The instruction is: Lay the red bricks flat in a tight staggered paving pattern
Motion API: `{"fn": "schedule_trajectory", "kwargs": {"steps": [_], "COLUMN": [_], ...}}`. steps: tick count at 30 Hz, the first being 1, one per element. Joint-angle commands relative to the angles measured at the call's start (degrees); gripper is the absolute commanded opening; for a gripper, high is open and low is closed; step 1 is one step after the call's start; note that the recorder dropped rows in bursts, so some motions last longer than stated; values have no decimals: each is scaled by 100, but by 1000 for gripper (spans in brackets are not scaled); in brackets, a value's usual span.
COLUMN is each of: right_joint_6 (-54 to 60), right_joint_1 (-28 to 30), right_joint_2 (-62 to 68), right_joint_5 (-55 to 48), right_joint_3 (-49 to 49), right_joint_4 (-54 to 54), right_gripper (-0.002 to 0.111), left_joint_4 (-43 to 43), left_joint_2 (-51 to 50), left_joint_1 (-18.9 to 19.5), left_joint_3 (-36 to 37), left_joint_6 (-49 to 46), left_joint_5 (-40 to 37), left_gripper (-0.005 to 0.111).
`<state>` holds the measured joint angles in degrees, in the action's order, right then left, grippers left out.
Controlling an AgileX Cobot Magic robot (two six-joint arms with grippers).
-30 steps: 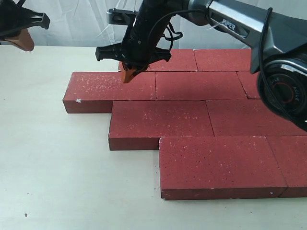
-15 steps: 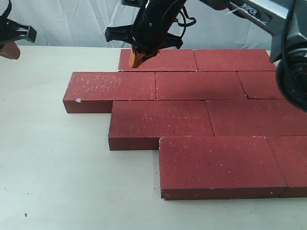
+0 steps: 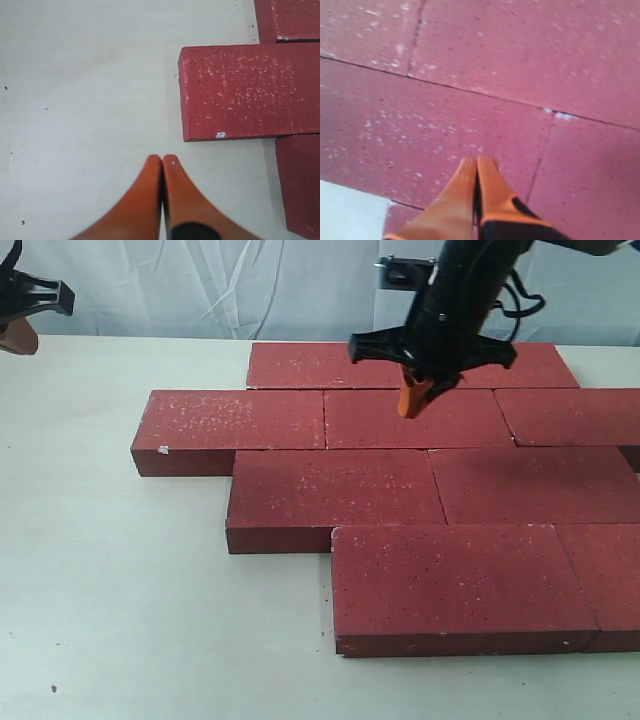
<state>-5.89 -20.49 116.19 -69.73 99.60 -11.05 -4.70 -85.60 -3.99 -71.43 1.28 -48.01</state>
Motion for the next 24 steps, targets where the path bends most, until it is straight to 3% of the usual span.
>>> {"fn": "schedule_trajectory", "kwargs": {"steps": [1,16,24], "right_joint_6": [170,759,742], "right_joint_1": [607,2143,2288], "right_joint_2": [-552,-2333,-3435], "right_joint_5": [171,912,1327], "right_joint_3": [-712,-2718,-3609], "right_joint_4": [1,163,788], "right_gripper": [-1,-1,-1], "left_joint_4": [-6,32,43], "left_joint_2": [65,65,65], "left_joint_1": [-17,-17,-17], "left_joint_3": [26,26,26], "left_joint_6": [45,10,10], "left_joint_5": [25,64,52], "left_gripper": [0,0,0]}}
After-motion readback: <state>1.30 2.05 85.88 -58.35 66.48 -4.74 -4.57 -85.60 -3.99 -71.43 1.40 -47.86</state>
